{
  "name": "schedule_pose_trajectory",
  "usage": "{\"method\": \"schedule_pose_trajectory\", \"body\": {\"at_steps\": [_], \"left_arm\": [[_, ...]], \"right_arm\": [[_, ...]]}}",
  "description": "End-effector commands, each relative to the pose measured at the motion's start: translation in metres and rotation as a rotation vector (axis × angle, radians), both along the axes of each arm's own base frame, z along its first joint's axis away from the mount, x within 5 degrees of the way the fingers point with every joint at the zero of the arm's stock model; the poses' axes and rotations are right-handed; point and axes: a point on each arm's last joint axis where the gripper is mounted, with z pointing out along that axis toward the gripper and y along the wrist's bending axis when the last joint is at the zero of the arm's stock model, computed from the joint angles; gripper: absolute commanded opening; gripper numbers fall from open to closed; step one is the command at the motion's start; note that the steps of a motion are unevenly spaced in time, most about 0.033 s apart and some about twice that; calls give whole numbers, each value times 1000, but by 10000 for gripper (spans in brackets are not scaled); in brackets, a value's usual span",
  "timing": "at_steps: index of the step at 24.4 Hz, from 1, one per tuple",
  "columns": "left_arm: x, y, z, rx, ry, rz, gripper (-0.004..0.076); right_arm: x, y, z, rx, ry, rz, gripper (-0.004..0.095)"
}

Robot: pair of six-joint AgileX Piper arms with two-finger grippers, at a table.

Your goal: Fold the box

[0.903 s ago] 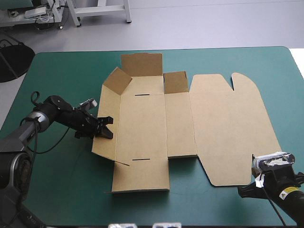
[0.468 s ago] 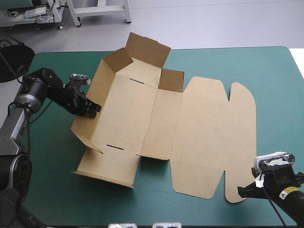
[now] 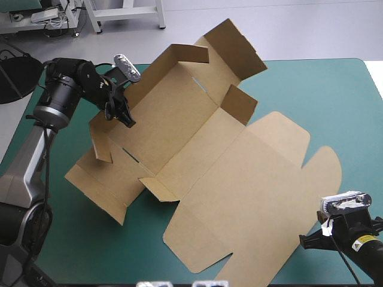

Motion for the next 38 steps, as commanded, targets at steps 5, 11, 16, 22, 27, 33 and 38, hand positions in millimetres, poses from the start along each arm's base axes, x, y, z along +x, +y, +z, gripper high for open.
{"method": "schedule_pose_trajectory", "body": {"at_steps": [5,11,16,22,27,33,38], "left_arm": [[-22,-52,48,178,-387,-197,-8],[-42,-103,61,231,-586,-353,-8],[-75,-149,60,187,-624,-463,-8],[-80,-157,17,220,-557,-384,-9],[-113,-174,3,272,-733,-362,-9],[-140,-187,-29,300,-833,-371,-9],[-153,-189,-47,325,-882,-357,-9]], "right_arm": [[4,-1,11,6,-72,-12,-18],[4,-1,11,6,-72,-12,-18],[4,-1,11,6,-72,-12,-18],[4,0,14,33,-70,-28,-18],[1,0,42,66,-147,-44,-17],[7,2,80,162,-199,-81,-17],[22,7,113,225,-230,-59,-17]]}}
